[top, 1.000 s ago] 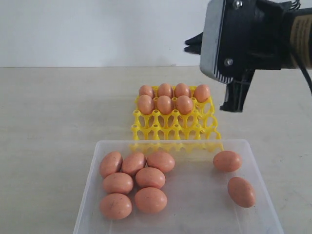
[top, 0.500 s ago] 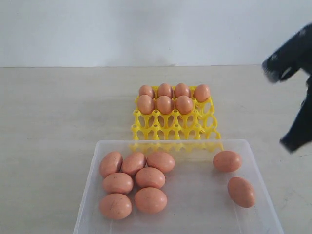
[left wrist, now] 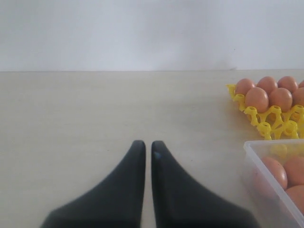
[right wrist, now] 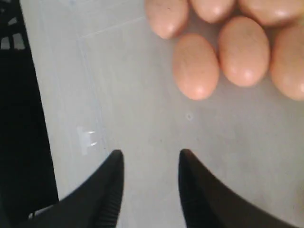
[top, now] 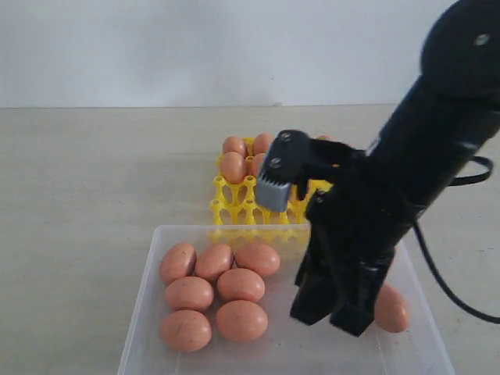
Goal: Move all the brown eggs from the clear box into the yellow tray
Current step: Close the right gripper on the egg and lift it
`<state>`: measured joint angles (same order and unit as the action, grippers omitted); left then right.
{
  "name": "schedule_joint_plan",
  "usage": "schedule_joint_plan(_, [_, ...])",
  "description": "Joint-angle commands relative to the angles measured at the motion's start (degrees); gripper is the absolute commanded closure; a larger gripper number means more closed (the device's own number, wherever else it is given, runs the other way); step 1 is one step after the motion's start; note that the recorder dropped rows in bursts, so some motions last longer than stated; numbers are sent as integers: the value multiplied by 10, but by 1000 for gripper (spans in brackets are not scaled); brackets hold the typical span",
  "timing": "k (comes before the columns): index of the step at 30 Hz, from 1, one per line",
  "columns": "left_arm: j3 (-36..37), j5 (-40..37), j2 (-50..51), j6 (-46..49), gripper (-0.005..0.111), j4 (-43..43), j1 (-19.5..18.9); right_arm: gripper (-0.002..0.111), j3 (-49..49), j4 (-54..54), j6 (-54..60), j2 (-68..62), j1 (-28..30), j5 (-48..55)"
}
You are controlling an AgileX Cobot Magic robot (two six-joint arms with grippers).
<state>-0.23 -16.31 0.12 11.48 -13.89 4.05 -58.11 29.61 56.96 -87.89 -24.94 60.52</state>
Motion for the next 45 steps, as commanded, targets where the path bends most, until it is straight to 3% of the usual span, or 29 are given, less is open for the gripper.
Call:
schedule_joint_plan(1, [2,1,-1,1,103,-1,5,54,-31,8,93,-63,-88,-36])
schedule_joint_plan(5, [2,1,-1,1,103,-1,5,55,-31,-60,123,-107,-159,-178])
schedule_joint_plan(9, [2,1,-1,1,103,-1,5,55,-31,-72,112,-135,-169,-257])
schedule_joint_plan(18, [2,1,-1,1,103,-1,5,55,-31,-196,-60,-175,-169,-257])
schedule_joint_plan(27, [2,1,-1,1,103,-1,5,55,-31,-201,-76,-208,-169,-257])
schedule_joint_plan(29, [2,1,-1,1,103,-1,5,63,-31,-199,-76,-208,-169,-253])
schedule_joint_plan(34, [2,1,-1,1,103,-1,5,109,-31,-184,-87,-208,-169,-252])
schedule_joint_plan(40, [2,1,-1,1,103,-1,5,108,-31,-157,-184,-194,-169,-250])
schedule_joint_plan(45, [2,1,-1,1,103,-1,5,108,-22,-20,-187,-103,-169,-351])
